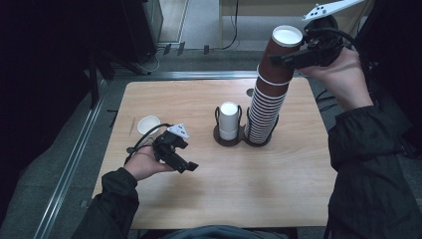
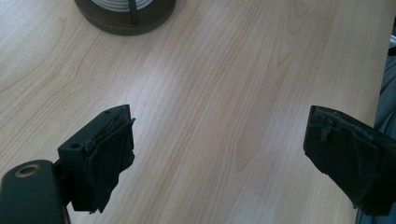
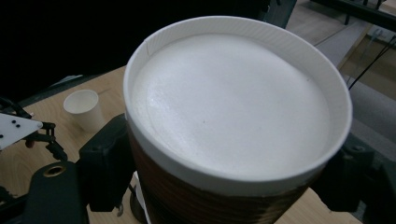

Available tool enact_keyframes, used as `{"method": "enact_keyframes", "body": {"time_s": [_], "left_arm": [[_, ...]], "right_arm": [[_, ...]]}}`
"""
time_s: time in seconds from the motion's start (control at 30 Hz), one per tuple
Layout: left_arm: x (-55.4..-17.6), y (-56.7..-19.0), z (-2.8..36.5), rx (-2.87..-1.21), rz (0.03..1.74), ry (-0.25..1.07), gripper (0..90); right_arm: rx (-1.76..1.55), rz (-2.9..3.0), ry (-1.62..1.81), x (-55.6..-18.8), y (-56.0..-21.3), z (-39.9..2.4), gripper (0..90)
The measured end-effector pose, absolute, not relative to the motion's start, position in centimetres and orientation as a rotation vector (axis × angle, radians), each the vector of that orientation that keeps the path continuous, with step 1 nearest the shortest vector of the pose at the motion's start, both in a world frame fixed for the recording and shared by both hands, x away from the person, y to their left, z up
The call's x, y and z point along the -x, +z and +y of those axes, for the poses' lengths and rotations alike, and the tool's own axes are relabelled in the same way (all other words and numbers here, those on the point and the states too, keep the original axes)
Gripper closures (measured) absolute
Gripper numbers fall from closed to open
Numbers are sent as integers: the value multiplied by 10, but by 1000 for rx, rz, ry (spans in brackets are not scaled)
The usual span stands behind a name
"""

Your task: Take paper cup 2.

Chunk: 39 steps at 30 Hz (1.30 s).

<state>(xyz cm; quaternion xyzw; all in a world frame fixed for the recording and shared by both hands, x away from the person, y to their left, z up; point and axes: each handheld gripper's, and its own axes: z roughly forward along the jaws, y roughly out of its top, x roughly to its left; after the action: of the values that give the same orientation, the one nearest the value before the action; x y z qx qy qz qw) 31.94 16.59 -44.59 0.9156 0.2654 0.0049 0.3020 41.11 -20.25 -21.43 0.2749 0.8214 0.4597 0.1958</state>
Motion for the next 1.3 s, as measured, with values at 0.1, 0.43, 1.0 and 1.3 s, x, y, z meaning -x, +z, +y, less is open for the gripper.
{"method": "enact_keyframes", "body": {"time_s": [0.1, 0.43, 1.0, 1.3], "left_arm": [[-320, -446, 167, -2421, 711, 8, 86], [-321, -446, 169, -2411, 718, 9, 86], [-323, -441, 177, -2359, 727, 4, 86], [-323, -440, 177, -2346, 724, 9, 86]], "right_arm": [[-778, 2266, 1301, -407, -201, -206, 196], [-714, 2225, 1335, -384, -166, -209, 197], [-526, 2407, 1411, -333, -185, -175, 196], [-451, 2481, 1442, -314, -220, -158, 196]]}}
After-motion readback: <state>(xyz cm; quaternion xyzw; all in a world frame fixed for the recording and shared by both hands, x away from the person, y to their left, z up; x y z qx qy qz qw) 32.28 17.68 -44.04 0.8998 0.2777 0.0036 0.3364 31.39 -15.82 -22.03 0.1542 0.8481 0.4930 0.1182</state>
